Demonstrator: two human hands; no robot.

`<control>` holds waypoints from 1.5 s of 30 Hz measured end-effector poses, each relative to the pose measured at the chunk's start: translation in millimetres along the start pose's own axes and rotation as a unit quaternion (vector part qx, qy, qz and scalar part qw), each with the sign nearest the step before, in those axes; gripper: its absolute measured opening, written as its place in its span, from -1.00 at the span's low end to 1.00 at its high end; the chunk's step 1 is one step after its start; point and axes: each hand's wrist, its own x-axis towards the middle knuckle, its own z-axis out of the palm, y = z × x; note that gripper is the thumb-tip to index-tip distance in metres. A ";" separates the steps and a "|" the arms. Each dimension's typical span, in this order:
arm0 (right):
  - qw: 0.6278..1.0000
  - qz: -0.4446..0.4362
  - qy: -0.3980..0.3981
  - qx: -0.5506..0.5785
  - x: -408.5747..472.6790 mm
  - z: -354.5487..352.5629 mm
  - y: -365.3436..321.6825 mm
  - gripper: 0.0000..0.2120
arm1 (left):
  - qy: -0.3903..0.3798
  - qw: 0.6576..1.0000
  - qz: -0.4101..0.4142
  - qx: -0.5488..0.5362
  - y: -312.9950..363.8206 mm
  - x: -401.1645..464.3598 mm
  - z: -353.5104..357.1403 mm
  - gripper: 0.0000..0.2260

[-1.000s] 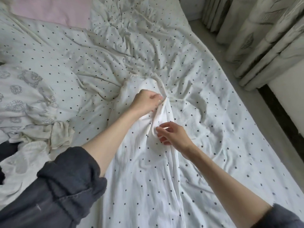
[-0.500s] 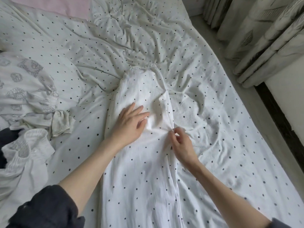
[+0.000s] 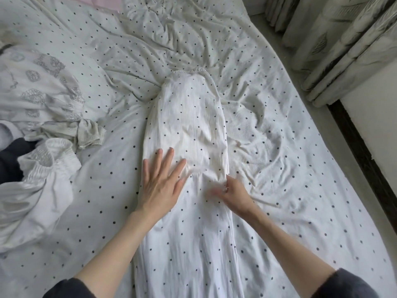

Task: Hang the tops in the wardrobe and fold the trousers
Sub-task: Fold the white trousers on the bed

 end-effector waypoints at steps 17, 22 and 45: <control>0.988 0.088 0.125 0.030 -114.3 53.8 81.2 -0.71 | 0.035 0.895 -0.248 -0.369 7.5 -199.4 29.9 -0.32; 0.983 0.122 0.136 0.024 -167.8 77.5 121.0 -0.88 | 0.005 0.861 -0.308 -0.404 9.3 -252.9 49.6 -0.62; 0.969 0.179 0.036 0.168 -271.7 131.6 235.5 -0.79 | -0.156 0.795 -0.389 -0.438 43.9 -380.2 119.8 -0.94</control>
